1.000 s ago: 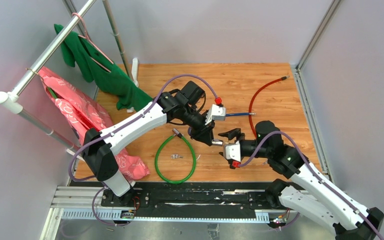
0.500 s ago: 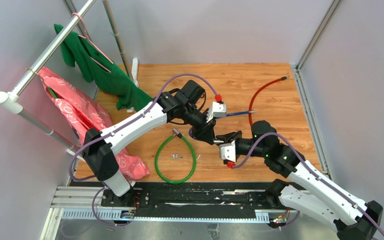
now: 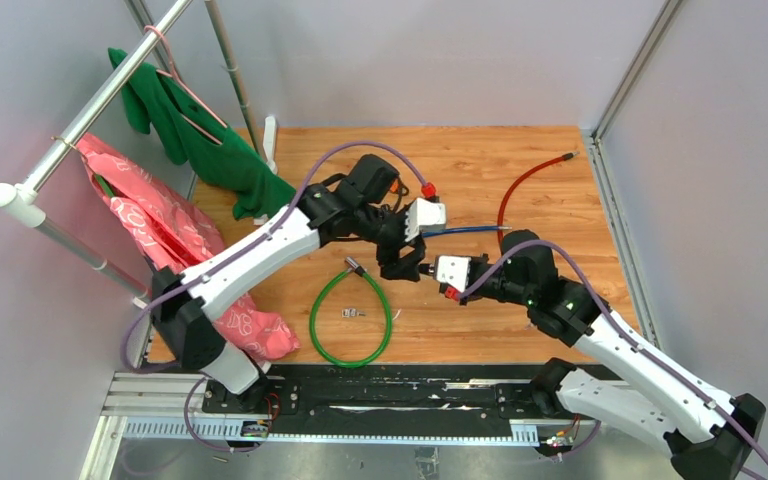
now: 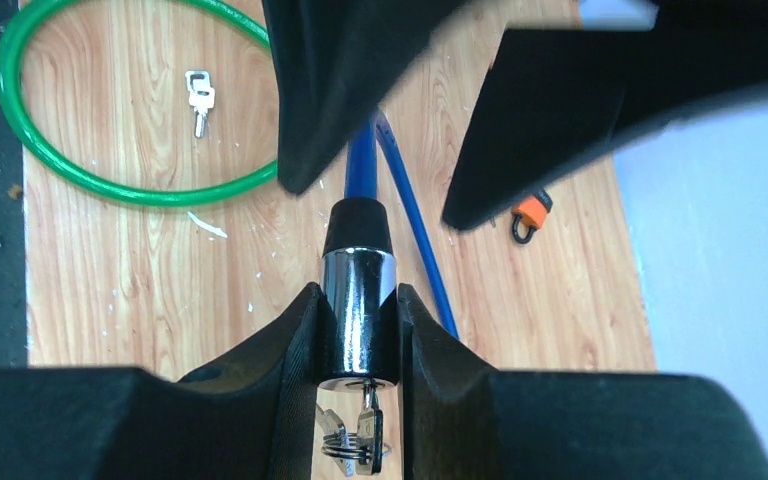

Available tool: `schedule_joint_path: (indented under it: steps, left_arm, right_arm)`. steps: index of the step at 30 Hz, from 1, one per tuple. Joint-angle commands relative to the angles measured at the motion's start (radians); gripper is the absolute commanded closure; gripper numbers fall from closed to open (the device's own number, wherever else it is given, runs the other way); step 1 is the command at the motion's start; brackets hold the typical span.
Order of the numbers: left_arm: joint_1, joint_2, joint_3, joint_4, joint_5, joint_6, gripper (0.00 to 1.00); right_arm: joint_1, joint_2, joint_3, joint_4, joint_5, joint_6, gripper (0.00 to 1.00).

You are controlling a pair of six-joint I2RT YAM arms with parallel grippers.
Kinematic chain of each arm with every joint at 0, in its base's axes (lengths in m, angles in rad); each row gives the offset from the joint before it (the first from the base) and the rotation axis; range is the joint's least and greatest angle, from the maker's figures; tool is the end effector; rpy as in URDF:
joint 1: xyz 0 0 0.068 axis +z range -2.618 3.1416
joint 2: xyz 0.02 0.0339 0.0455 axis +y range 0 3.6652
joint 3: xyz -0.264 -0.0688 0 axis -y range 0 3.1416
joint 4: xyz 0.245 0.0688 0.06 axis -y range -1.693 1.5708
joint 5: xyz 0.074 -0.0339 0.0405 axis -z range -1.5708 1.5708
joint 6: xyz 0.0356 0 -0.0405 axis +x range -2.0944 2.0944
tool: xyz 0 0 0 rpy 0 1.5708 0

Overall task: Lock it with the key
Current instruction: Lock the lock.

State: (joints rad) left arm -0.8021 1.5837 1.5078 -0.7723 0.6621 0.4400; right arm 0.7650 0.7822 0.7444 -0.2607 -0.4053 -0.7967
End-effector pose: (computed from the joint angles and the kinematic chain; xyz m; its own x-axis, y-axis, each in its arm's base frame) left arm 0.2205 -0.2594 0.3422 -0.1099 0.5969 -0.7948 0.9908 0.0020 -0.1355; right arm 0.1214 0.1360 0.3189 0.5012 -0.4298 -0.7511 -0.7867 0.1354 -0.6024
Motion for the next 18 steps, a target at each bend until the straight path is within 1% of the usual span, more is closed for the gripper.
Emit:
schedule_joint_path:
  steps: [1, 2, 3, 4, 6, 7, 11, 16, 18]
  left_arm:
    - [0.029, -0.184, -0.065, -0.027, -0.119, 0.321, 0.25]
    - [0.036, -0.230, -0.112, 0.004, -0.120, 0.351, 0.25]
    - [0.042, -0.275, -0.173, 0.071, -0.128, 0.343, 0.25]
    - [0.044, -0.320, -0.254, 0.152, -0.146, 0.316, 0.25]
    - [0.044, -0.379, -0.349, 0.289, -0.157, 0.267, 0.25]
    - [0.044, -0.391, -0.371, 0.338, -0.161, 0.245, 0.26]
    - [0.047, -0.365, -0.391, 0.451, -0.203, 0.171, 0.26]
    - [0.052, -0.308, -0.414, 0.547, -0.190, 0.165, 0.26]
    - [0.053, -0.290, -0.422, 0.581, -0.199, 0.157, 0.30]
  right_arm:
    - [-0.024, 0.026, 0.075, -0.013, 0.019, 0.178, 1.00]
    - [-0.041, 0.038, 0.089, -0.017, -0.002, 0.206, 1.00]
    - [-0.058, 0.048, 0.102, -0.020, -0.024, 0.229, 1.00]
    - [-0.076, 0.059, 0.116, -0.019, -0.048, 0.267, 1.00]
    - [-0.115, 0.086, 0.148, -0.022, -0.102, 0.317, 1.00]
    - [-0.135, 0.098, 0.162, -0.023, -0.135, 0.341, 1.00]
    - [-0.191, 0.138, 0.205, -0.038, -0.245, 0.385, 1.00]
    - [-0.211, 0.166, 0.242, -0.084, -0.283, 0.362, 1.00]
    - [-0.219, 0.163, 0.247, -0.084, -0.301, 0.358, 1.00]
